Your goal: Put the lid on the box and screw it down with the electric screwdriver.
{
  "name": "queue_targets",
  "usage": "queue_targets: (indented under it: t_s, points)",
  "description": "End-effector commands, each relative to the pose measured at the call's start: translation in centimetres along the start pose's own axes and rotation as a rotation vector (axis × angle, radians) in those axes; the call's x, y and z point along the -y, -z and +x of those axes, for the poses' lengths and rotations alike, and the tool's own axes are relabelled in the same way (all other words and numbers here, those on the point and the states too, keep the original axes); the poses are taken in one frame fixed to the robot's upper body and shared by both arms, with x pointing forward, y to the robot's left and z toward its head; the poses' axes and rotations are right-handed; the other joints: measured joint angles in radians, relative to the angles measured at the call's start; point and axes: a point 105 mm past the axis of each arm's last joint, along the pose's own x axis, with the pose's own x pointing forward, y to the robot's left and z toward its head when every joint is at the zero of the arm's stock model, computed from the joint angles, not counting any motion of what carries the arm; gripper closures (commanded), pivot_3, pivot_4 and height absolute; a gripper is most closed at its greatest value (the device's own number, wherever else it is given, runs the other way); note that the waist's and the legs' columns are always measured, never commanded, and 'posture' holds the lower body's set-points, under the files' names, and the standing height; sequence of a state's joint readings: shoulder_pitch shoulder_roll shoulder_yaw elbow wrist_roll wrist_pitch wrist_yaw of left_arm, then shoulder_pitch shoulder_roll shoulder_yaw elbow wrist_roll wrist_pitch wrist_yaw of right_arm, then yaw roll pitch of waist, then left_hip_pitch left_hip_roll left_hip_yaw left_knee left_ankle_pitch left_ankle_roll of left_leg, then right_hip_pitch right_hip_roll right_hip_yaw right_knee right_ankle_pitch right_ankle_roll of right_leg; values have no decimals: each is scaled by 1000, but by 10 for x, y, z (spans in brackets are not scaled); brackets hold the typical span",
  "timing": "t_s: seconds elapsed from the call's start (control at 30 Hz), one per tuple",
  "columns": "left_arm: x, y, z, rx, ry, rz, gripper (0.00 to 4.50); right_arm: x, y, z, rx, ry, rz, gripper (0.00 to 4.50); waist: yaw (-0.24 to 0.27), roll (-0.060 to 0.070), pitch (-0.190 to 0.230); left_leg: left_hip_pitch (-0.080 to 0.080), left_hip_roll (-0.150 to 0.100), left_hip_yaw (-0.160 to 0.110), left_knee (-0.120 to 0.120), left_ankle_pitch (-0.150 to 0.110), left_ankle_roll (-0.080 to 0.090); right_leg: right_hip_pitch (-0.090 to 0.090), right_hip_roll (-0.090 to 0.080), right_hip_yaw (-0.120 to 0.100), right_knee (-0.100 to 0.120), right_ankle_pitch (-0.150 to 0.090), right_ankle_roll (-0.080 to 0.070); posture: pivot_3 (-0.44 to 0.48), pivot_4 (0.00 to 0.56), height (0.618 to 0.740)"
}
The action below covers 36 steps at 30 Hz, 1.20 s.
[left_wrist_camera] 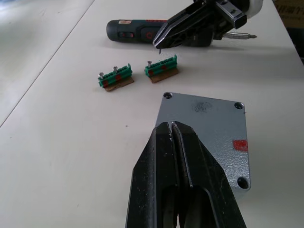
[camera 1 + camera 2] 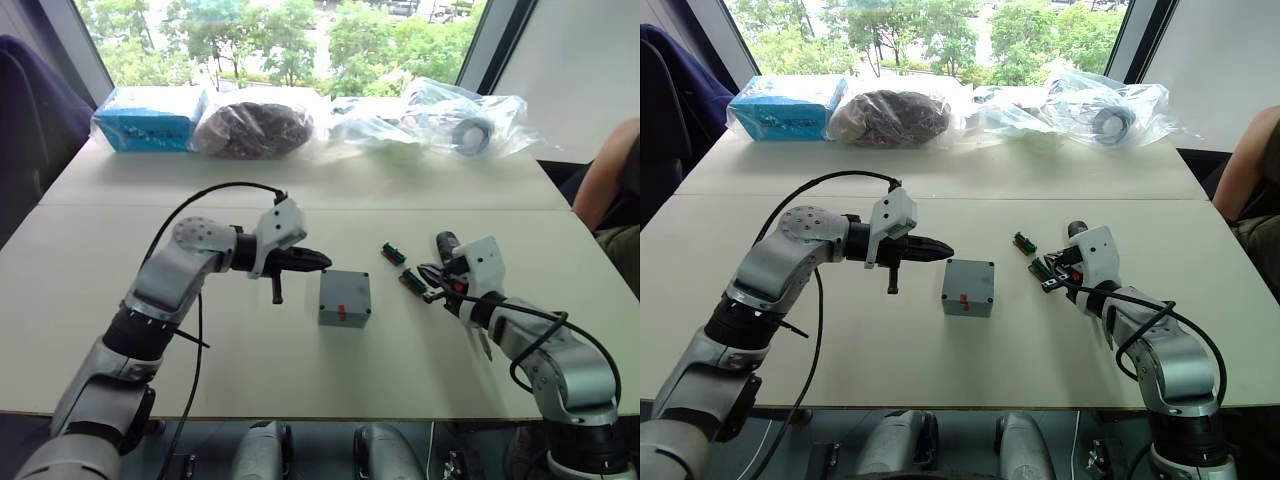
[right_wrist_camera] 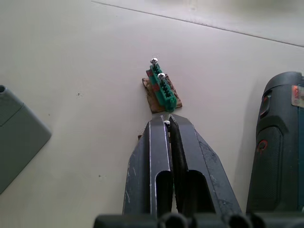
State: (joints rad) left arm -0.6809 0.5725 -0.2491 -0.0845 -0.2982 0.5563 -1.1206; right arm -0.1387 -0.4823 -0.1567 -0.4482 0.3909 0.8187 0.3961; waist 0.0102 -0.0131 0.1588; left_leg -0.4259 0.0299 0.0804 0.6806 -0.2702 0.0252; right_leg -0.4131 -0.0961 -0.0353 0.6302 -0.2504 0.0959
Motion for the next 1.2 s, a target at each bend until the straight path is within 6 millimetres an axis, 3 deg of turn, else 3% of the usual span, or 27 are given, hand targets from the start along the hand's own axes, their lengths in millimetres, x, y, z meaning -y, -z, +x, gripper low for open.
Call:
queue_targets:
  t_s: [0.03,0.17,0.5,0.77,1.2]
  points:
    - [-2,-10,-15,31,-13,6,4500,-24,-38,-2,159,-113,-27,4436,-3,0,0,0,0,0,0,0,0,0,0,0,0,0,0,0,150,740]
    - [-2,0,-26,12,-31,-44,4500,-50,-46,1,182,-239,-23,4436,-7,1,0,0,1,0,0,0,0,0,0,0,0,0,0,0,150,740]
    - [7,7,-26,25,-53,-97,4500,-77,-33,8,132,-355,-37,4436,0,0,0,0,0,0,0,0,0,0,-1,0,0,0,0,0,150,740]
    - [11,4,-24,29,-48,-104,4500,-75,-22,12,95,-339,-62,4436,1,0,0,0,0,0,0,0,0,0,0,0,0,0,0,0,150,740]
    - [10,3,-23,25,-43,-101,4500,-69,-27,13,127,-305,-24,4436,0,0,0,0,0,0,0,0,0,0,0,0,0,0,0,0,150,740]
